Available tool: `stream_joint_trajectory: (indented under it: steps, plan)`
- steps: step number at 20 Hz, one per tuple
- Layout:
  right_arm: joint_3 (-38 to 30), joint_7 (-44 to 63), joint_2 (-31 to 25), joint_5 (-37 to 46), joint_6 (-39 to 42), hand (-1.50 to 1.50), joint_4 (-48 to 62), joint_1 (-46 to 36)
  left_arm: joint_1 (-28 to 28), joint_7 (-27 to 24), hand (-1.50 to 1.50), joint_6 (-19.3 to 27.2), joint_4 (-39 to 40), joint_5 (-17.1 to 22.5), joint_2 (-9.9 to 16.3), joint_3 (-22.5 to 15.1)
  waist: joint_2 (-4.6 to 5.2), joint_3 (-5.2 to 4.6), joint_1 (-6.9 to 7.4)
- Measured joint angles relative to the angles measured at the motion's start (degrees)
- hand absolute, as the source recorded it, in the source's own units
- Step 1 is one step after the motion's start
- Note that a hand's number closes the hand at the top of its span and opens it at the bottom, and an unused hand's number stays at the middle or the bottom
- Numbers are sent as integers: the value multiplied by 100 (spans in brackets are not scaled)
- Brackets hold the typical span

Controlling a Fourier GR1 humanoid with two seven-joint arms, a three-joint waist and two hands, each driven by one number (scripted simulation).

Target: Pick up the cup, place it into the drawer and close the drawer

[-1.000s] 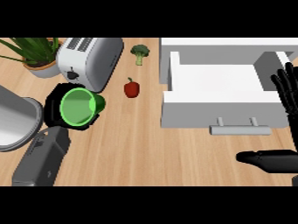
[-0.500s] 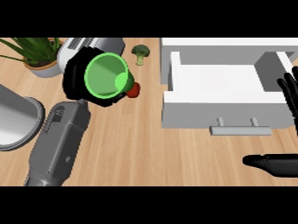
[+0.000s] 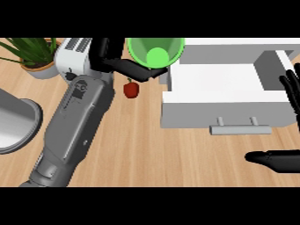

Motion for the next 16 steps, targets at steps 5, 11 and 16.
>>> stream_joint_trajectory:
  steps: [5, 11, 16]
  plan:
    - [-37, -189, -26, -44, 118, -150, 111, 48, -767, 282, 150, 709, 553, 274, -12, -420, 18, 1, -64]
    - [-59, -48, -35, -114, 133, -150, -72, 64, -1417, 457, 150, 1021, 1356, 753, -16, -679, 28, 0, -106]
    - [-68, -61, -80, -138, 199, -150, 7, -7, -1807, 303, 150, 1389, 2118, 1247, -17, -1202, 49, 1, -195]
